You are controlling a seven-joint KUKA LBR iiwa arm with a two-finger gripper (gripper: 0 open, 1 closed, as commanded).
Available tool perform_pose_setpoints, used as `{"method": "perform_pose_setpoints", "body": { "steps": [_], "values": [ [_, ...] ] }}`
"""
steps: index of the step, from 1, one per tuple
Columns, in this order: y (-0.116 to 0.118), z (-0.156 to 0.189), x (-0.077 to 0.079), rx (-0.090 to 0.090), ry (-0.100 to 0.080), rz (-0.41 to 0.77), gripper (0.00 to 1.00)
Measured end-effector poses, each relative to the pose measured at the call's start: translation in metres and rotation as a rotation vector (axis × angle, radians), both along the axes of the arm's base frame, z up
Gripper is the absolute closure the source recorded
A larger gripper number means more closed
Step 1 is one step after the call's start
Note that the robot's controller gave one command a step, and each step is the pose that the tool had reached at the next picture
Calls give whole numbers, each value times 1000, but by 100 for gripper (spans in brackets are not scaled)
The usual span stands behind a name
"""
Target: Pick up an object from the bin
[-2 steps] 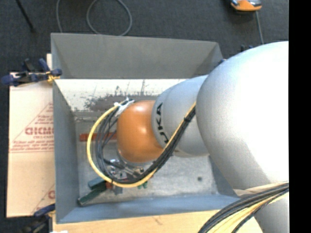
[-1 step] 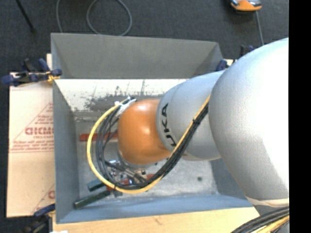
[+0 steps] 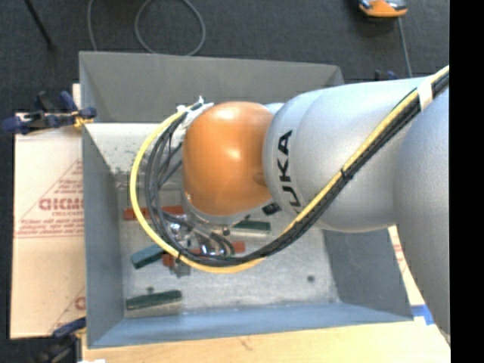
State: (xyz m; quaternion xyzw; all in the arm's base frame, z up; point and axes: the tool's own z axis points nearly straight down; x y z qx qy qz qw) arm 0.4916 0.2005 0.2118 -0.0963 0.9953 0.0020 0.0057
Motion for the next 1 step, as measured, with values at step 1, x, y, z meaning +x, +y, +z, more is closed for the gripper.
{"method": "perform_pose_setpoints", "body": {
  "steps": [1],
  "values": [
    [-10, 61, -2, -1, 3, -73, 100]
  ]
}}
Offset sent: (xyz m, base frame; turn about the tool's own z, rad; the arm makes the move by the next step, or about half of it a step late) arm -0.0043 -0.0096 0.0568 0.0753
